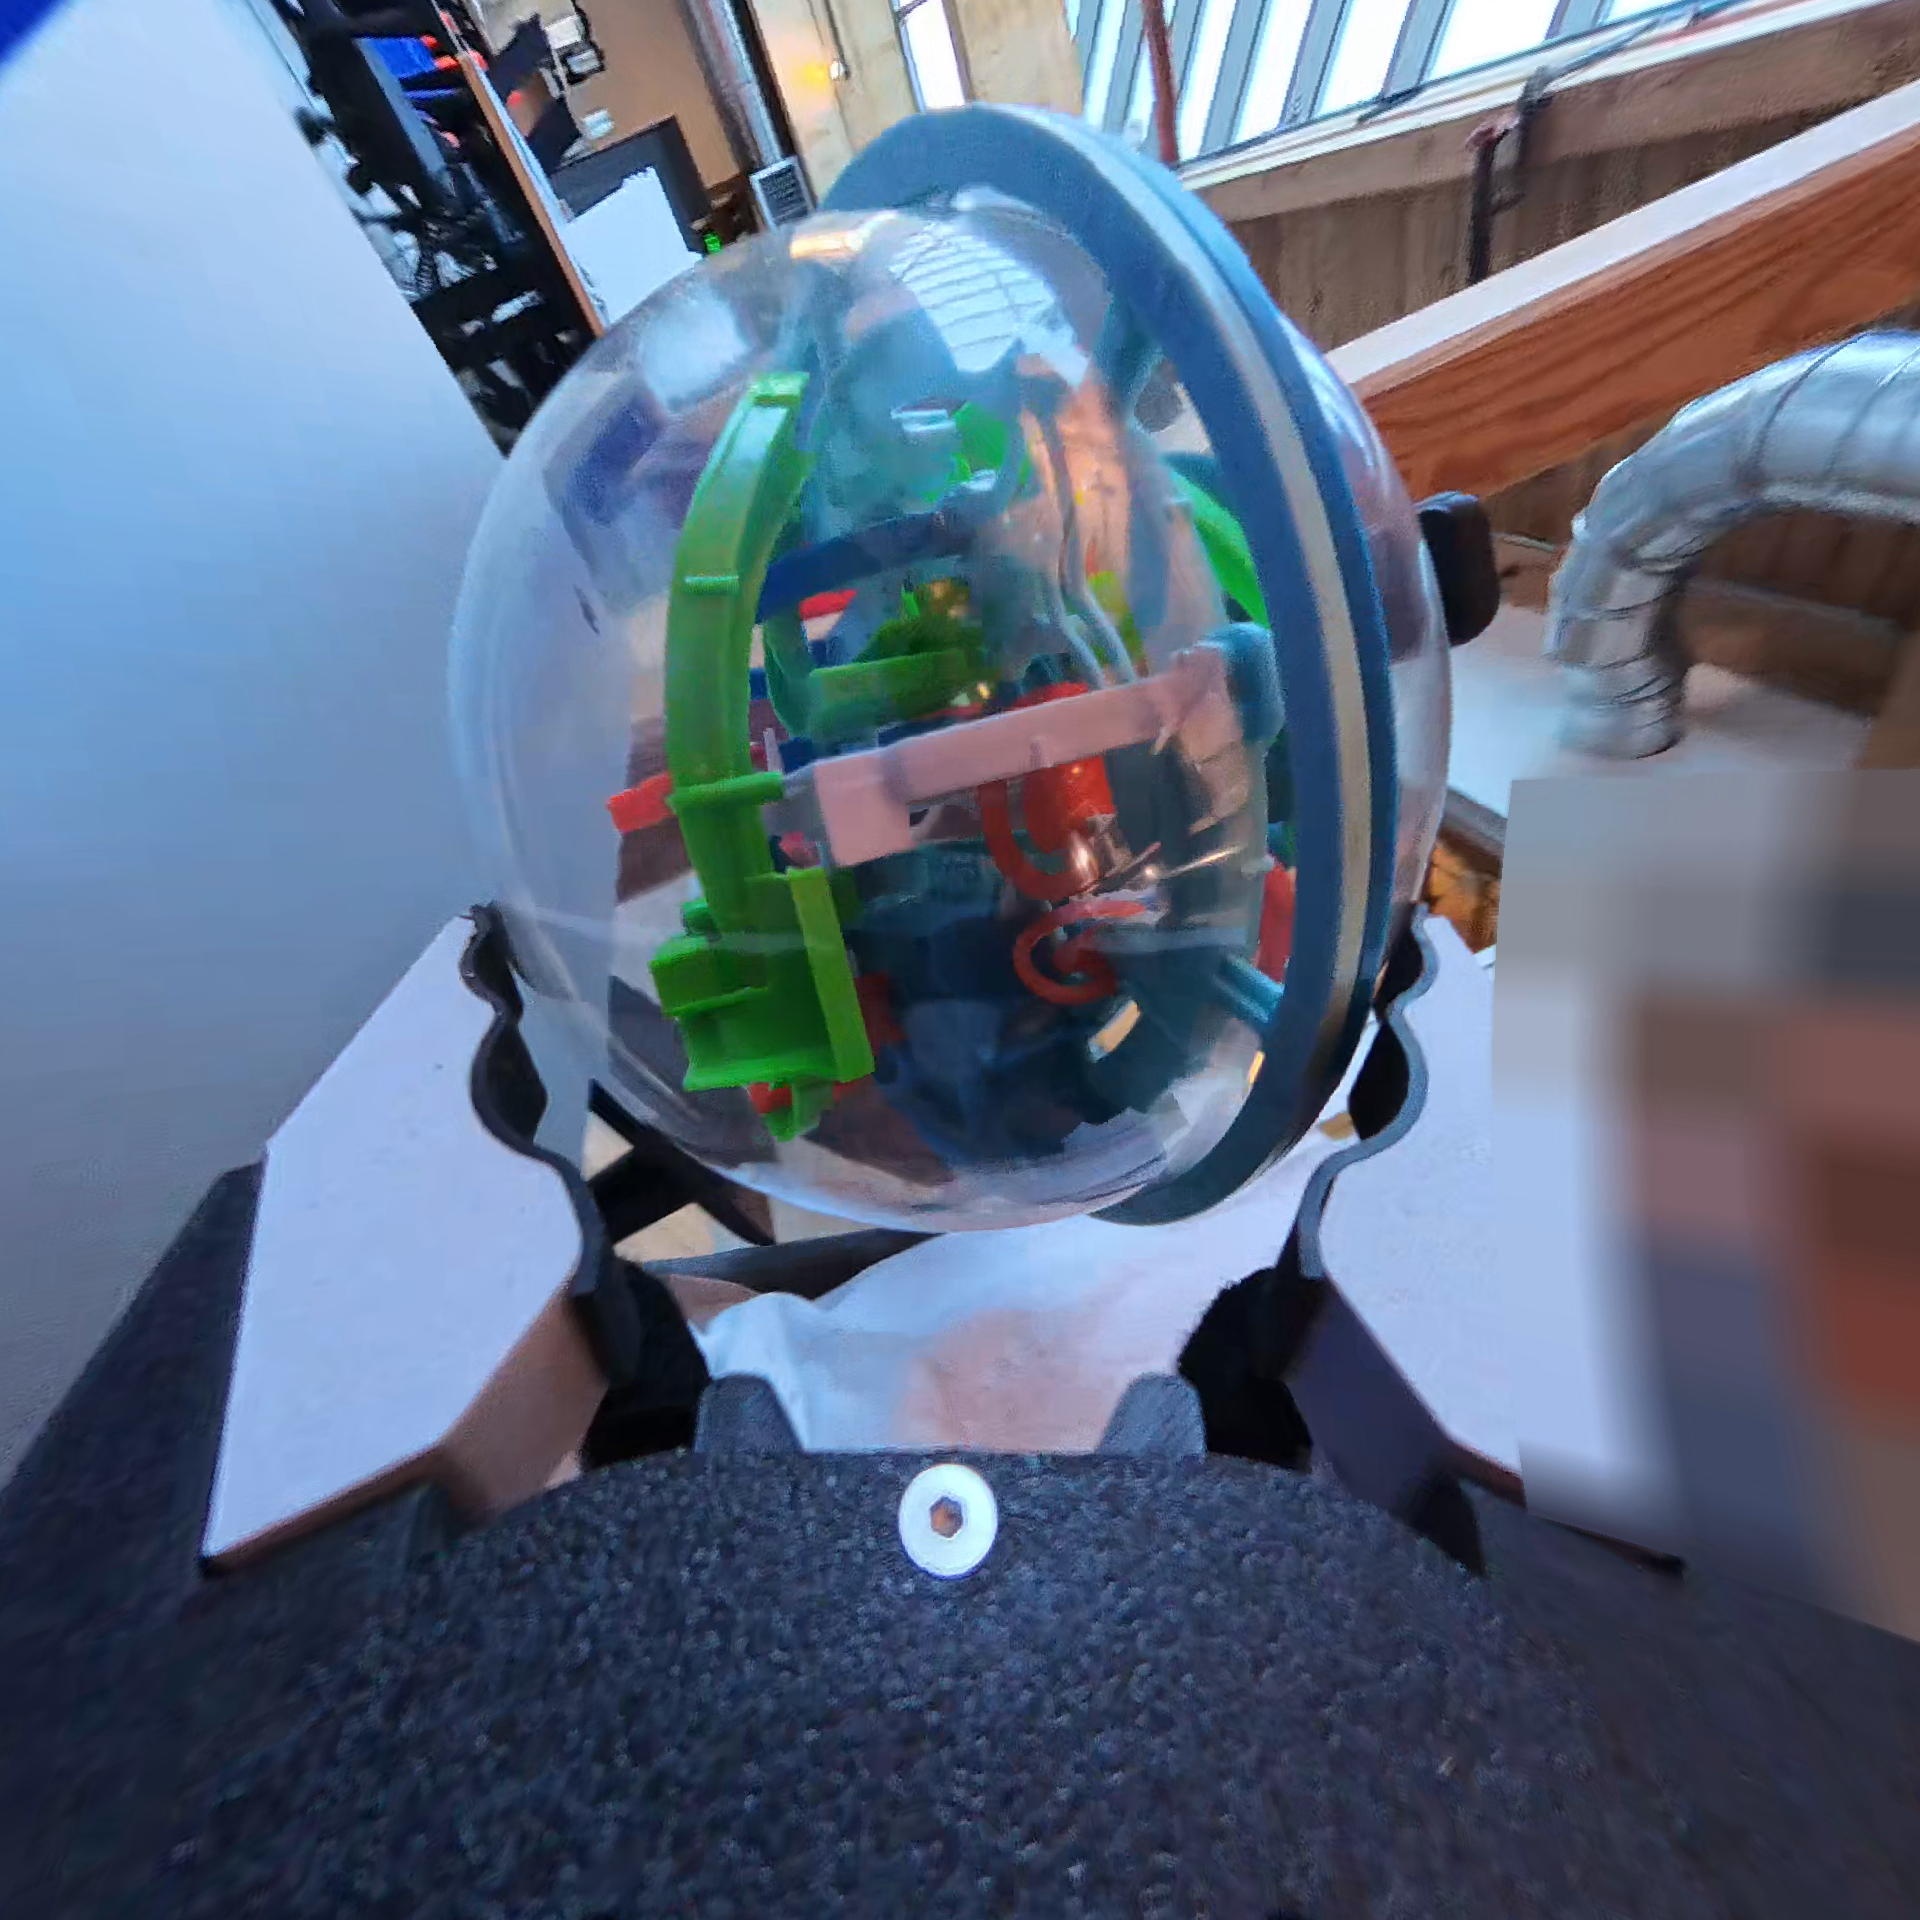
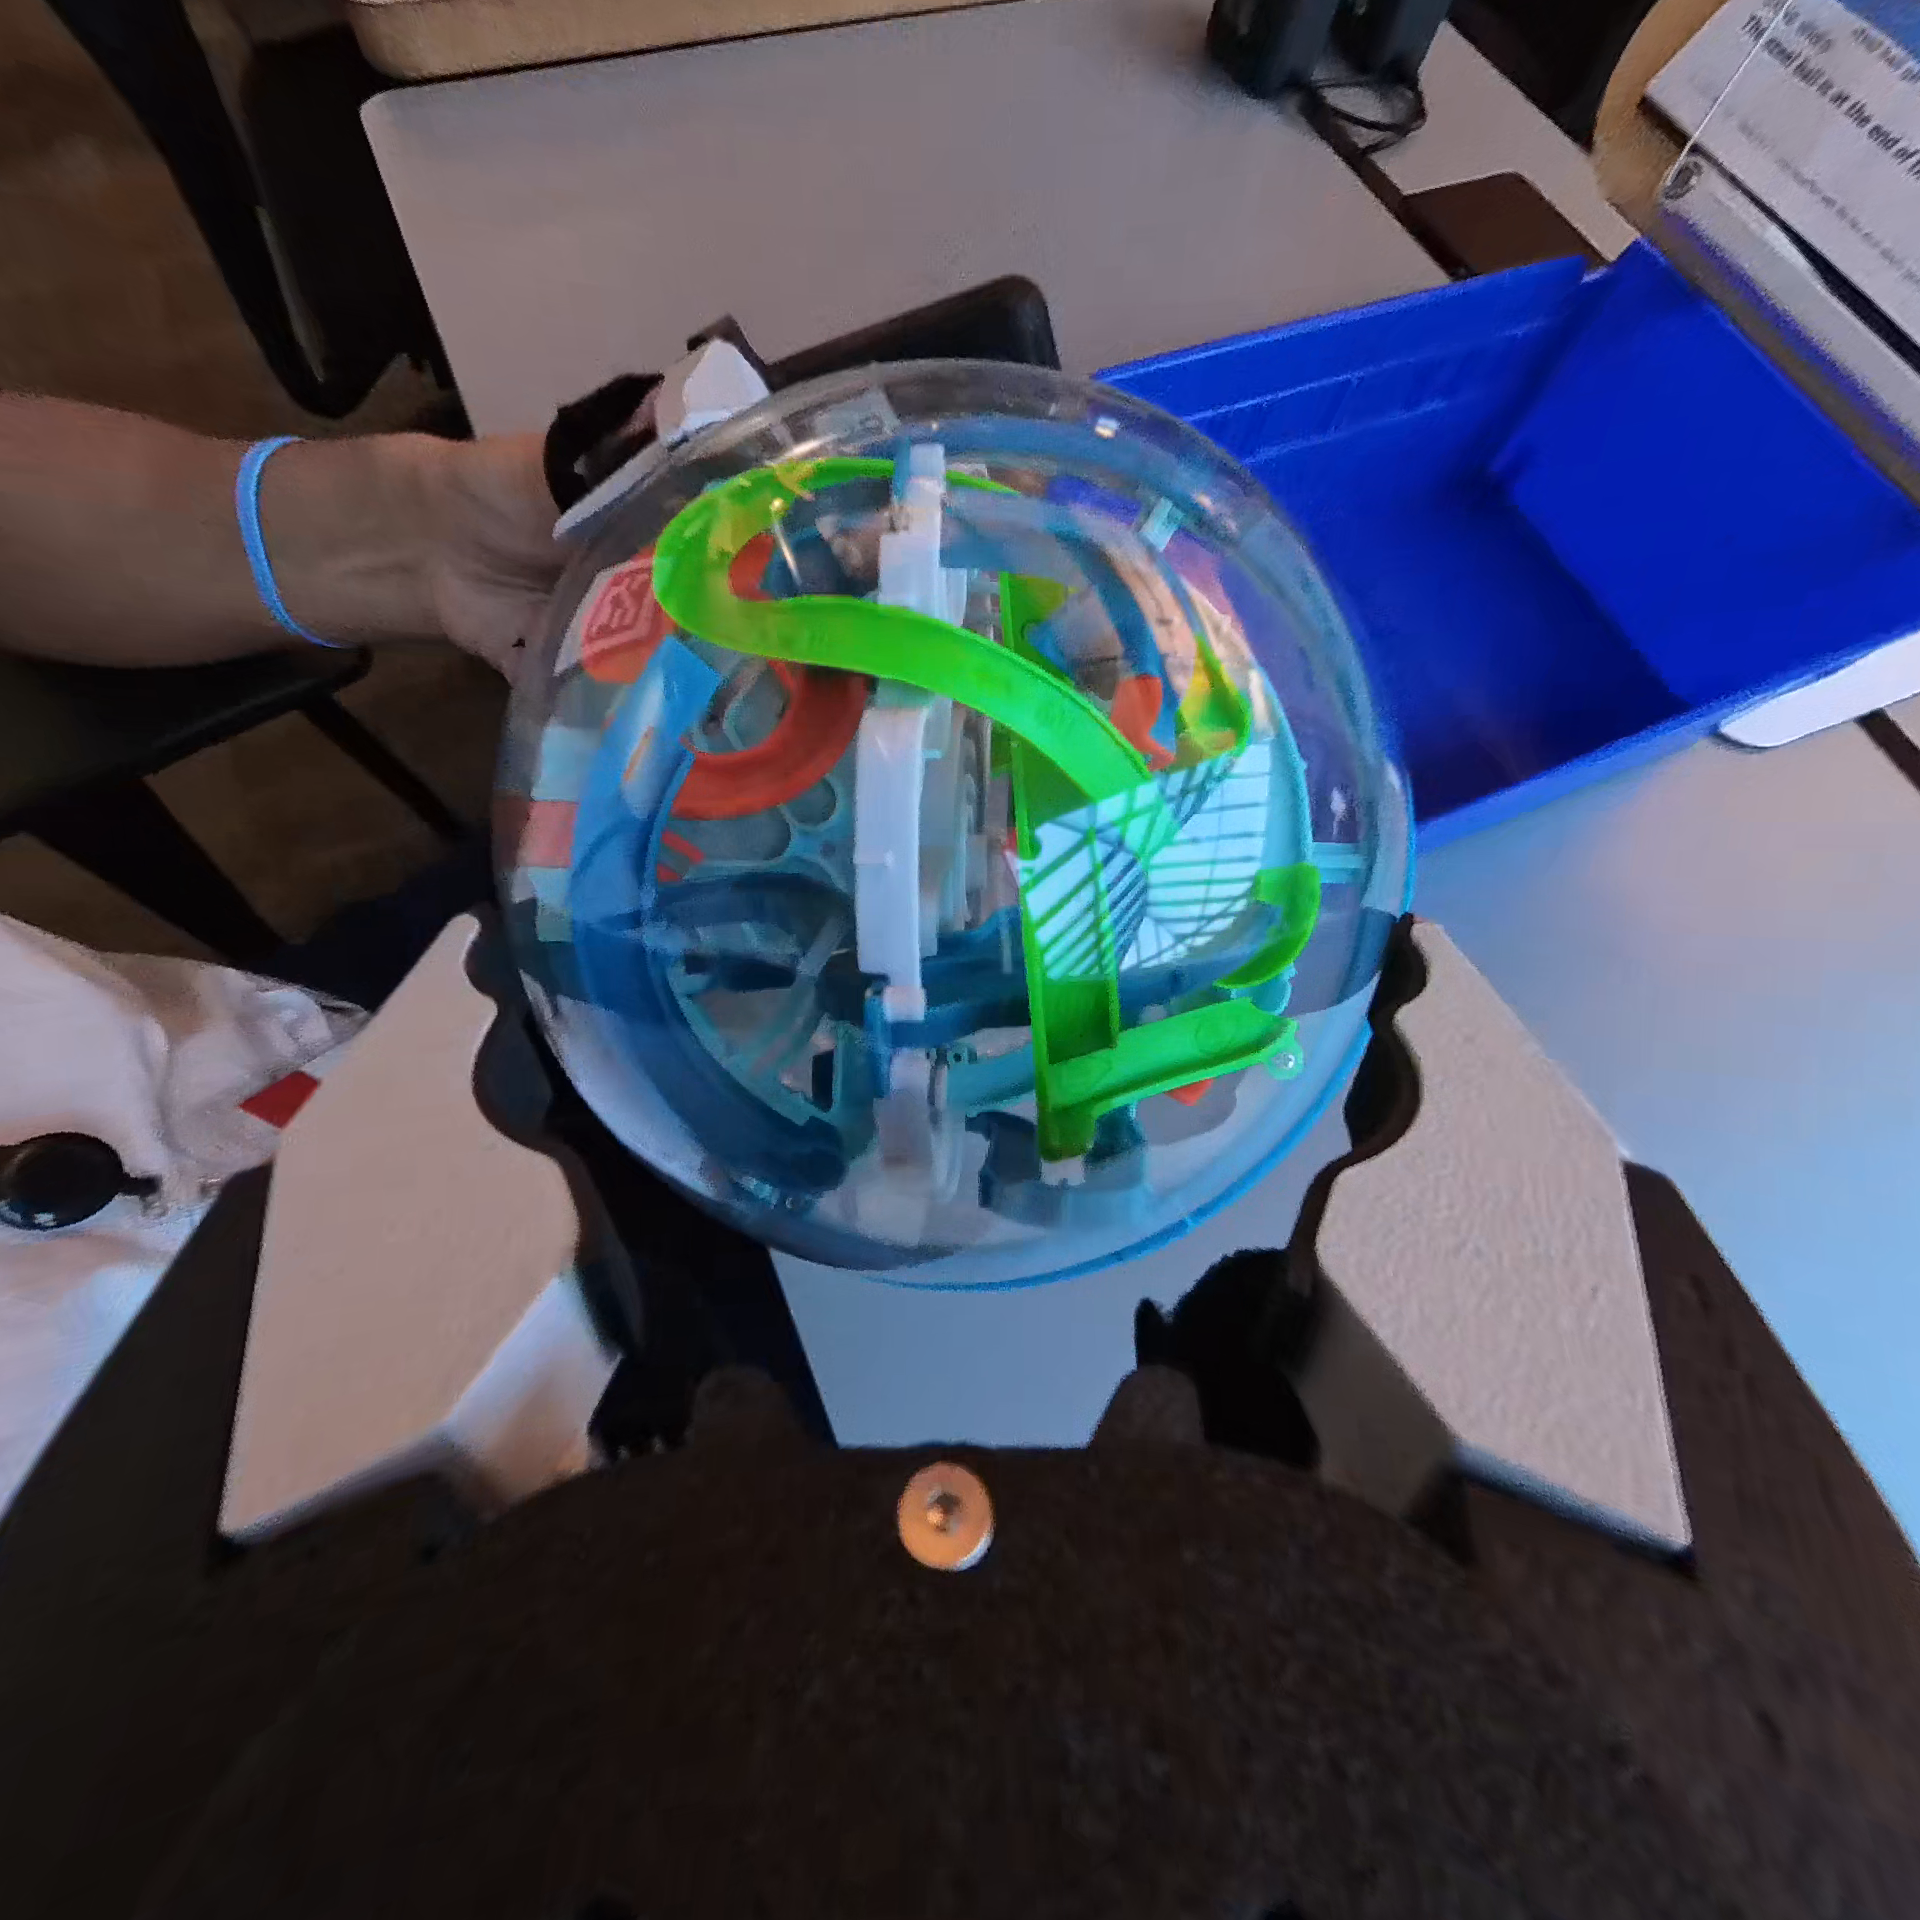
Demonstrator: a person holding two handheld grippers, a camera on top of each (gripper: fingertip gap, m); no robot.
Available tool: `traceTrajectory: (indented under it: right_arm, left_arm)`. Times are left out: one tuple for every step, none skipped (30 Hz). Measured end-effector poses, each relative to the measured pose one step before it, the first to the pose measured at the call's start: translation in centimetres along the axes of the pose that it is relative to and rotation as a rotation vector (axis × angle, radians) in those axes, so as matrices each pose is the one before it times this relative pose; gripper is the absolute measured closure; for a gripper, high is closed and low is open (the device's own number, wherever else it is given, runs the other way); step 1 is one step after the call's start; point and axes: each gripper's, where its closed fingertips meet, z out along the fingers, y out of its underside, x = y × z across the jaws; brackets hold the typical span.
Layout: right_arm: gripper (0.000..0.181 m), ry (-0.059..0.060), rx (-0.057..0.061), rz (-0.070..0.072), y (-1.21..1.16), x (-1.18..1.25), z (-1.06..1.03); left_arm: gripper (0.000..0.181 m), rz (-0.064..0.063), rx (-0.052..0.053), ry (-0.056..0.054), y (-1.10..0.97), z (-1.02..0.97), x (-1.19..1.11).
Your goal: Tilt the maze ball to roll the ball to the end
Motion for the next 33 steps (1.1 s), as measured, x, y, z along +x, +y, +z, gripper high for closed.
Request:
traceTrajectory:
  right_arm:
    - [0.027,-0.0074,0.0023,-0.0096,-0.527,-0.156,-0.143]
    - [0.028,0.0003,0.0114,-0.0065,-0.599,-0.207,-0.091]
    - [0.027,0.0064,0.0071,-0.0067,-0.573,-0.232,-0.058]
    - [0.027,0.0118,0.0010,-0.0120,-0.588,-0.243,-0.058]
    - [0.027,0.0126,0.0017,-0.0122,-0.621,-0.260,-0.094]
    - [0.027,0.0111,0.0078,-0.0107,-0.596,-0.277,-0.113]
    - [0.027,0.0126,0.0077,-0.0059,-0.397,-0.197,-0.119]
    - [0.027,0.0137,0.0061,-0.0154,-0.178,-0.144,-0.098]
    - [0.027,0.0120,0.0078,-0.0266,-0.027,-0.143,-0.092]
    - [0.027,0.0071,0.0089,-0.0209,0.117,-0.086,-0.062]
    - [0.027,0.0036,0.0112,-0.0174,0.187,-0.023,-0.023]
    - [0.027,0.0024,0.0140,-0.0136,0.295,0.036,0.034]
    - [0.027,-0.0017,0.0151,-0.0019,0.468,0.128,0.143]
    - [0.027,-0.0028,0.0123,0.0101,0.653,0.204,0.264]
    - [0.028,-0.0094,0.0046,0.0267,0.817,0.212,0.401]
    - [0.028,-0.0145,0.0036,0.0257,0.830,0.192,0.494]
    - [0.028,-0.0154,0.0063,0.0189,0.840,0.154,0.540]
    - [0.028,-0.0117,0.0077,0.0072,0.747,0.146,0.539]
    - [0.028,-0.0108,0.0125,-0.0005,0.624,0.132,0.491]
    - [0.028,-0.0133,0.0198,0.0088,0.462,0.115,0.435]
    - [0.028,-0.0175,0.0238,0.0199,0.301,0.068,0.359]
    - [0.028,-0.0210,0.0315,0.0289,0.205,0.056,0.294]
    - [0.028,-0.0163,0.0320,0.0270,0.244,0.086,0.295]
    - [0.028,-0.0097,0.0107,0.0195,0.448,0.078,0.288]
    - [0.028,-0.0065,-0.0125,0.0147,0.573,0.058,0.242]
    - [0.028,-0.0034,-0.0173,0.0143,0.468,0.090,0.162]
    - [0.027,0.0023,-0.0049,0.0114,0.177,0.093,0.040]
    - [0.027,0.0033,0.0085,0.0074,-0.070,0.051,-0.101]
    - [0.027,0.0036,0.0135,0.0048,-0.251,0.028,-0.189]
    - [0.027,0.0092,0.0137,-0.0030,-0.387,0.053,-0.260]
    - [0.027,0.0131,0.0093,-0.0067,-0.421,0.036,-0.252]
    - [0.027,0.0102,0.0019,-0.0011,-0.400,-0.040,-0.235]
    - [0.027,0.0151,0.0010,-0.0088,-0.524,-0.160,-0.283]
  left_arm:
    - [0.026,-0.0054,0.0061,0.0309,0.134,-0.012,0.335]
    - [0.026,-0.0032,0.0038,0.0389,0.127,-0.036,0.339]
    - [0.026,-0.0019,0.0012,0.0429,0.125,-0.056,0.312]
    - [0.026,0.0030,0.0062,0.0429,0.079,-0.019,0.342]
    - [0.026,0.0054,0.0074,0.0406,0.077,0.006,0.394]
    - [0.026,0.0047,0.0018,0.0333,0.084,0.028,0.403]
    - [0.026,0.0078,0.0011,0.0170,0.032,0.045,0.327]
    - [0.025,0.0193,0.0003,-0.0021,-0.039,0.019,0.233]
    - [0.025,0.0303,-0.0038,-0.0166,-0.049,-0.010,0.150]
    - [0.025,0.0322,-0.0072,-0.0278,-0.035,-0.040,0.078]
    - [0.025,0.0305,-0.0085,-0.0367,-0.057,-0.060,0.022]
    - [0.025,0.0270,-0.0080,-0.0456,-0.098,-0.094,-0.076]
    - [0.025,0.0203,-0.0072,-0.0565,-0.136,-0.133,-0.204]
    - [0.026,0.0084,-0.0044,-0.0663,-0.176,-0.170,-0.356]
    - [0.026,-0.0023,-0.0025,-0.0714,-0.147,-0.220,-0.480]
    - [0.026,-0.0022,-0.0019,-0.0722,-0.109,-0.238,-0.542]
    - [0.026,0.0041,-0.0009,-0.0701,-0.058,-0.215,-0.566]
    - [0.026,0.0127,0.0003,-0.0652,-0.048,-0.194,-0.534]
    - [0.026,0.0156,-0.0003,-0.0574,-0.028,-0.167,-0.460]
    - [0.026,0.0051,-0.0007,-0.0465,-0.013,-0.129,-0.398]
    - [0.026,-0.0125,0.0000,-0.0322,0.013,-0.119,-0.341]
    - [0.026,-0.0240,0.0003,-0.0207,0.053,-0.082,-0.319]
    - [0.026,-0.0227,0.0005,-0.0157,0.059,-0.039,-0.375]
    - [0.026,-0.0168,-0.0039,-0.0141,0.110,0.025,-0.465]
    - [0.026,-0.0134,-0.0092,-0.0108,0.163,0.071,-0.483]
    - [0.026,-0.0128,-0.0058,-0.0029,0.100,0.118,-0.400]
    - [0.026,-0.0137,-0.0008,0.0105,0.023,0.130,-0.233]
    - [0.026,-0.0159,-0.0035,0.0241,0.024,0.141,-0.079]
    - [0.025,-0.0155,-0.0050,0.0330,0.030,0.157,0.053]
    - [0.026,-0.0093,0.0009,0.0376,-0.053,0.167,0.147]
    - [0.026,-0.0064,0.0035,0.0383,-0.071,0.165,0.193]
    - [0.025,-0.0071,0.0004,0.0356,-0.022,0.128,0.255]
    - [0.025,0.0102,0.0029,0.0321,-0.033,0.092,0.466]
